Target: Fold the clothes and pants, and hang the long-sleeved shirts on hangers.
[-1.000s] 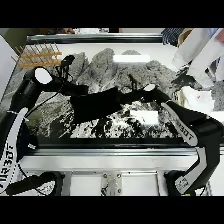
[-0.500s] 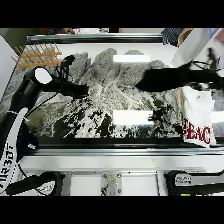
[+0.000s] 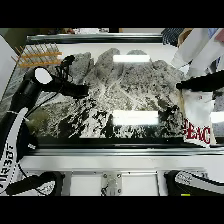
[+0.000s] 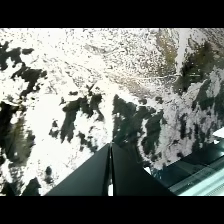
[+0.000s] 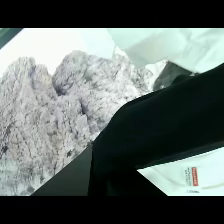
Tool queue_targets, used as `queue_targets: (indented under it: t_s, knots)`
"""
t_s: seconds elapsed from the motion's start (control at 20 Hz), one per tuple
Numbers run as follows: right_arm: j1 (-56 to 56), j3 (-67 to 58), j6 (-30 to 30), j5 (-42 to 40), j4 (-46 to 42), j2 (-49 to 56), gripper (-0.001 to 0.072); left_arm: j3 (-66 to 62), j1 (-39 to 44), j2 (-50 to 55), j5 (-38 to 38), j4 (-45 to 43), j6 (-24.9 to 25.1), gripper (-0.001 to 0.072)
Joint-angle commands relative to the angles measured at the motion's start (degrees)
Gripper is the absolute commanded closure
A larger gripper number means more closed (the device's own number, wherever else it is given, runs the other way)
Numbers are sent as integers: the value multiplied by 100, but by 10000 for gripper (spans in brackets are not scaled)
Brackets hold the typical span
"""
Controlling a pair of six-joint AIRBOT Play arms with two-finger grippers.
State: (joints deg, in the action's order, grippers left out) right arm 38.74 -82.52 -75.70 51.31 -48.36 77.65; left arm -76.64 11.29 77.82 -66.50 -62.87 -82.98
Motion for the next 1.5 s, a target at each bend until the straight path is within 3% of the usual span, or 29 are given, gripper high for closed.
queue_targets:
  t_s: [0.0, 0.2, 0.25, 0.75, 0.8, 0.9, 0.95, 1.2, 1.45]
  knots:
    - [70, -4, -448, 22, -625, -520, 704, 0, 2, -2, -44, -4, 4, 699]
    - [-11, 105, -1484, 1137, -2922, -955, 703, 0, 4, -2, -109, -2, 4, 699]
    - [-26, 234, -1504, 1355, -3248, -981, 703, 0, 2, -2, -120, -2, 4, 699]
    - [-28, 2260, -1609, 1729, -3416, -1130, 691, 0, 4, -2, -426, -4, 7, 699]
    - [-26, 2310, -1611, 1816, -3416, -1130, 610, 0, 2, -4, -426, -4, 7, 699]
    - [-28, 2328, -1611, 2041, -3394, -1134, 221, 0, 4, -2, -426, -4, 7, 699]
    - [-28, 2328, -1606, 2175, -3394, -1161, 194, 0, 2, -2, -424, -7, 7, 699]
    - [-136, 2328, -1279, 1851, -2885, -2079, 196, 0, 4, -2, -420, -4, 4, 699]
    - [-1821, 2330, -505, 1766, -1432, -2879, 199, 0, 2, -2, -407, -9, 7, 698]
